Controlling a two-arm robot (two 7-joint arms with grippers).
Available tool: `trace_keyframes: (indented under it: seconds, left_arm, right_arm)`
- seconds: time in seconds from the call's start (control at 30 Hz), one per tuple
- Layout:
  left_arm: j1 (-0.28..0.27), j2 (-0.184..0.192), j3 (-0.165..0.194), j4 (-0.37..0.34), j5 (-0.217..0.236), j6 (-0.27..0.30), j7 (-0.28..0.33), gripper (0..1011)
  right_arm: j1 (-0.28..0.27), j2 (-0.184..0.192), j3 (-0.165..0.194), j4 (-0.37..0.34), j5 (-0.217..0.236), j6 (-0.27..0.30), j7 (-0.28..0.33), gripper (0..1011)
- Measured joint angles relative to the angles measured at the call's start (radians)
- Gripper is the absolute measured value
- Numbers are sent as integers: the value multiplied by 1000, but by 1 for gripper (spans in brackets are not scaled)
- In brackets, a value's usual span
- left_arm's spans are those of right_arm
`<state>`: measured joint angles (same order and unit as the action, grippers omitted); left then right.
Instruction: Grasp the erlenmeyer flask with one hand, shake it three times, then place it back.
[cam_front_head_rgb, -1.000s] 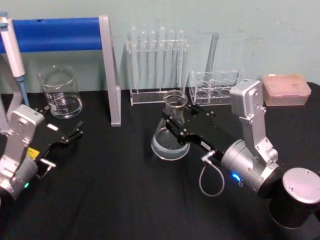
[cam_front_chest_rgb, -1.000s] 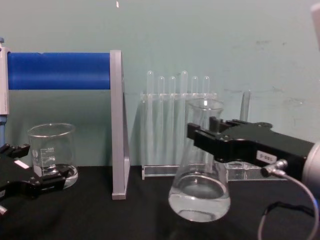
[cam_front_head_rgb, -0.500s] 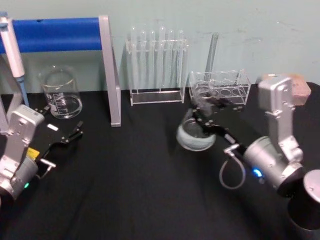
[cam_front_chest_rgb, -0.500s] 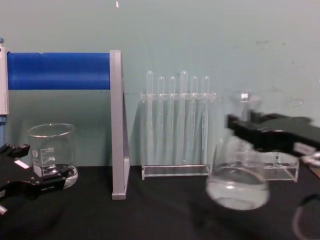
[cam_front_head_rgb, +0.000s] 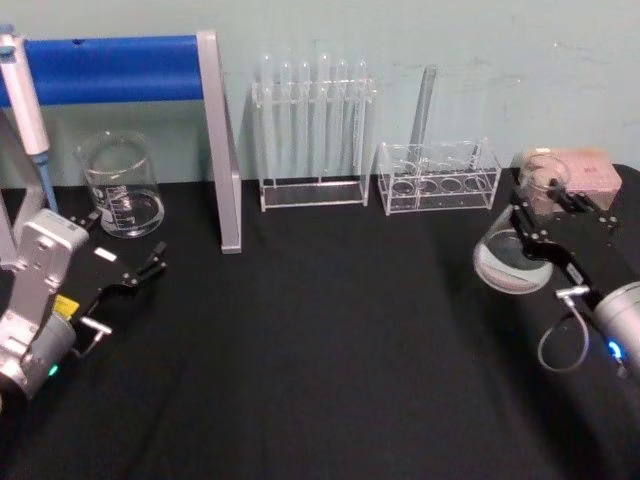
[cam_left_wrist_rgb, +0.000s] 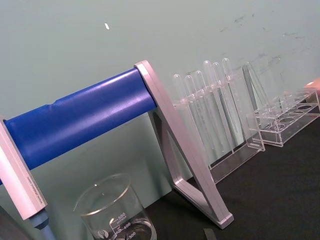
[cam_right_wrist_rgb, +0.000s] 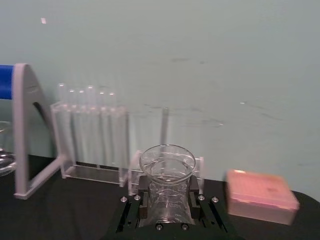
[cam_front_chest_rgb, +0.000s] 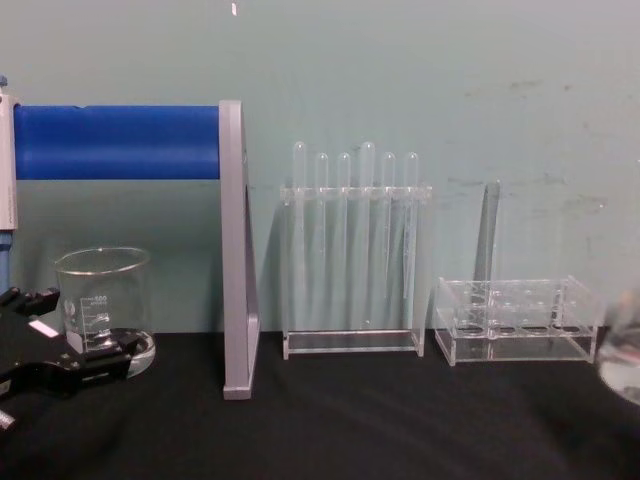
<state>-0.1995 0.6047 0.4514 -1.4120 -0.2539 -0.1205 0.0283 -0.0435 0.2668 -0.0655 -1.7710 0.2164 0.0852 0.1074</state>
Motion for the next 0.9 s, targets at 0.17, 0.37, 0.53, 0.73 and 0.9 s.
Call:
trace_keyframes:
  seconds: [0.17,0.37,0.53,0.73,0.9]
  left_arm:
    - [0,0,0,0,0,0,0,1001]
    - [0,0,0,0,0,0,0,1001]
    - [0,0,0,0,0,0,0,1001]
    - [0,0,0,0,0,0,0,1001]
    - [0,0,0,0,0,0,0,1001]
  right_arm:
    - [-18,-8,31,-11,-12,4,-10,449]
    - [-8,-19,18,-3,-27,10,14,448]
    - [20,-27,-20,18,-34,12,55,449]
    - [71,-35,-97,55,-37,10,118,449]
    - [113,-39,-164,86,-34,4,163,449]
